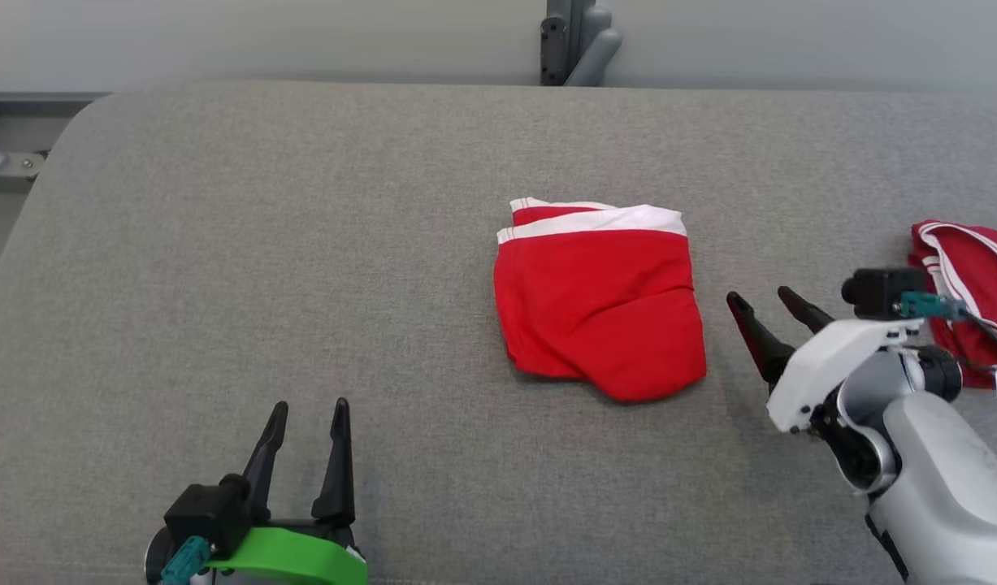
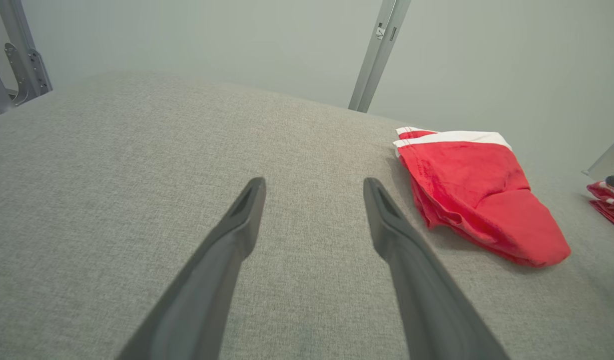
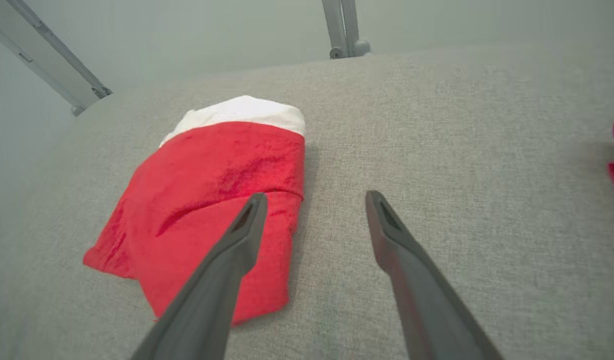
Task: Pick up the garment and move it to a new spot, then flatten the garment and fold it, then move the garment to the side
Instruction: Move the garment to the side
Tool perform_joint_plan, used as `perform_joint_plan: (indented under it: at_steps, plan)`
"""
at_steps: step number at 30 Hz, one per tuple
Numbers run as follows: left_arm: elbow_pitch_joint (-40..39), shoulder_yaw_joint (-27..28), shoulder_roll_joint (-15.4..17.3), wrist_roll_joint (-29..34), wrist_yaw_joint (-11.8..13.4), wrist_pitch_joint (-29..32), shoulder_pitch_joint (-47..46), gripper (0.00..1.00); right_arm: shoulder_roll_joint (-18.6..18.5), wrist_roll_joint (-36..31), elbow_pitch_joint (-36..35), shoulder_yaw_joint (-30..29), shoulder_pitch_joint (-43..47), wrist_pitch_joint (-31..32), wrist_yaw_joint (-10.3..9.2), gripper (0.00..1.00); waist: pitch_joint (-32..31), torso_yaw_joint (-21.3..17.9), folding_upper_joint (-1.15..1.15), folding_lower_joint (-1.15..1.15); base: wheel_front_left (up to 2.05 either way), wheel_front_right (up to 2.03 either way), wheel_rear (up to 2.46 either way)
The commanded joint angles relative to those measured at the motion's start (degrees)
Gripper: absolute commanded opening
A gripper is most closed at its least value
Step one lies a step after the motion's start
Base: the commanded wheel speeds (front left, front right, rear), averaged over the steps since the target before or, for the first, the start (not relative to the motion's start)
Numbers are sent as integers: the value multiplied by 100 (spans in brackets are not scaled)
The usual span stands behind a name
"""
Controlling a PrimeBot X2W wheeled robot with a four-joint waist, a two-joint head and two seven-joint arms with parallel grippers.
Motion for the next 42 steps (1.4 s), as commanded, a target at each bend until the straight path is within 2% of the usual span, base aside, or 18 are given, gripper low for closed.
perform_joint_plan:
  at_steps: [1,4,9,18,19,23,27,31,36,39,42]
  plan:
    - [23,-59,12,-80,35,-13,-139,100,-86,110,171,117,-218,177,-2,100,221,287,0,0,0,0,0]
    - [30,-177,12,-152,81,-13,-214,100,-63,538,522,275,-491,447,-1,100,248,479,0,0,0,0,0]
    - [20,-255,12,-224,135,-13,-257,100,-130,849,1140,448,-834,644,0,100,259,674,0,0,0,0,0]
    - [-2,-303,12,-263,174,-13,-251,100,-6,1584,1928,736,-1156,947,-1,100,270,695,0,0,0,0,0]
    - [0,-322,11,-268,169,-13,-271,100,30,1668,1981,734,-1184,884,-1,0,279,675,0,0,0,0,0]
    - [-3,-344,12,-267,166,-13,-312,100,86,1976,1886,807,-1192,812,0,0,286,603,0,0,0,0,0]
    - [-51,-276,10,-276,182,-13,-331,100,-204,2087,1556,1092,-1263,721,-1,0,287,365,0,0,0,0,0]
    - [-83,-234,12,-281,166,-13,-308,100,-665,2185,1156,1274,-1358,921,-1,0,240,57,0,0,0,0,0]
    - [-139,-252,12,-367,196,-13,-288,100,-1461,2172,611,1365,-1478,1466,-1,0,189,-319,0,0,0,0,0]
    - [-165,-289,12,-394,204,-13,-302,100,-1912,2070,369,1285,-1610,1822,-1,0,202,-520,0,0,0,0,0]
    - [-180,-297,12,-412,209,-13,-343,100,-2198,1933,241,1109,-1799,2131,0,0,229,-693,0,0,0,0,0]
